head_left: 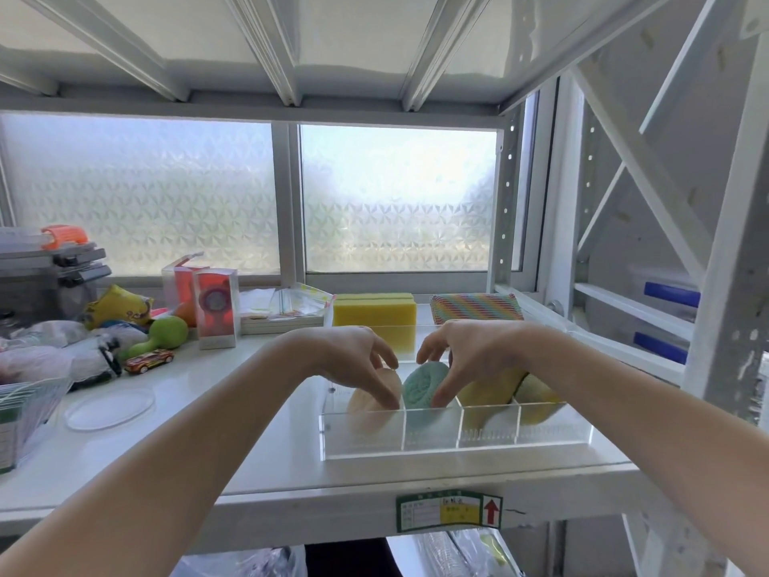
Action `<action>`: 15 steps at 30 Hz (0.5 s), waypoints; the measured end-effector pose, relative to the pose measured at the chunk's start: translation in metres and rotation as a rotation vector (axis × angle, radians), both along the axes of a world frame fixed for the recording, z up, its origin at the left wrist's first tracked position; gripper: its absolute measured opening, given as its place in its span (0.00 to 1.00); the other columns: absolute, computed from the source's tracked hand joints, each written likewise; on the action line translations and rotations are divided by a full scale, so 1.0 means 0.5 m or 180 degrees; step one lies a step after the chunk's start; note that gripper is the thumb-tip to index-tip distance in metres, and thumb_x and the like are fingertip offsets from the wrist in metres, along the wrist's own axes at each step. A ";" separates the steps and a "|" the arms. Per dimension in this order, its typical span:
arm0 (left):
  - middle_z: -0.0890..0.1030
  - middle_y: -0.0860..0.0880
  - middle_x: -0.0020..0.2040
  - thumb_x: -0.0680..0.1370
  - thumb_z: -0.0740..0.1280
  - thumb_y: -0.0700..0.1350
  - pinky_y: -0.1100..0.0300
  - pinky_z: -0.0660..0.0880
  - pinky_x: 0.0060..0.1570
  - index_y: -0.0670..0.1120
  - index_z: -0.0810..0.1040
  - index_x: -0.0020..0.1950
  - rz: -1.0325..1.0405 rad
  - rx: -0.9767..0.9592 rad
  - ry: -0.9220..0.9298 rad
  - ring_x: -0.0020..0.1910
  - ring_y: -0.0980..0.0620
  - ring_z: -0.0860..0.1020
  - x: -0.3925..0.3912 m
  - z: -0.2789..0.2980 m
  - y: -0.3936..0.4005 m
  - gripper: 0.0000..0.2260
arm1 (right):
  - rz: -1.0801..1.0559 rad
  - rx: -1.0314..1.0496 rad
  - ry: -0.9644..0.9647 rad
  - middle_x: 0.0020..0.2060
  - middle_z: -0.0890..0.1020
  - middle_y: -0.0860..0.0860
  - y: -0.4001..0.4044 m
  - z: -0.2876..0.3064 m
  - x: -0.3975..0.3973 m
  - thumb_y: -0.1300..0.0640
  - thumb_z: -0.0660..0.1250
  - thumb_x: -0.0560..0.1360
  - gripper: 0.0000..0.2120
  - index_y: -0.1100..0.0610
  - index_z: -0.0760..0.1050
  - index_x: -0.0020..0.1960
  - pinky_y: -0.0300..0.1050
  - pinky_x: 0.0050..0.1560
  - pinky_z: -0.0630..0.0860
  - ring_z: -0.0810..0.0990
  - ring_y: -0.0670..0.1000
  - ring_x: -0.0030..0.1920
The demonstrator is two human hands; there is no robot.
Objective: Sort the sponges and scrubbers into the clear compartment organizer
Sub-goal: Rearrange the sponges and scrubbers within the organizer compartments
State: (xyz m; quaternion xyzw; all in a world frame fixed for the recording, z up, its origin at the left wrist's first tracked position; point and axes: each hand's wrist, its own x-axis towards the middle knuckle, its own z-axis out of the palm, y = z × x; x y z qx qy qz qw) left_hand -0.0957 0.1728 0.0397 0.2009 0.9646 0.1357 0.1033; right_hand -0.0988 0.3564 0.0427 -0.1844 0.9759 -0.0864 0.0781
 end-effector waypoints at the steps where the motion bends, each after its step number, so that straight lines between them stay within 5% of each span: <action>1: 0.74 0.51 0.66 0.69 0.73 0.54 0.61 0.74 0.56 0.52 0.71 0.69 0.0000 0.0012 -0.0005 0.62 0.51 0.75 0.000 0.001 0.000 0.30 | -0.0005 -0.0002 0.0005 0.62 0.77 0.46 0.000 0.002 0.000 0.45 0.77 0.64 0.34 0.48 0.71 0.67 0.46 0.61 0.75 0.76 0.48 0.58; 15: 0.76 0.51 0.65 0.69 0.73 0.55 0.55 0.75 0.61 0.53 0.71 0.69 -0.0031 0.0015 0.0069 0.61 0.51 0.75 0.005 -0.005 0.001 0.29 | 0.0082 -0.0025 0.0062 0.62 0.76 0.47 0.002 0.003 0.012 0.47 0.76 0.67 0.31 0.49 0.71 0.68 0.46 0.60 0.76 0.76 0.48 0.58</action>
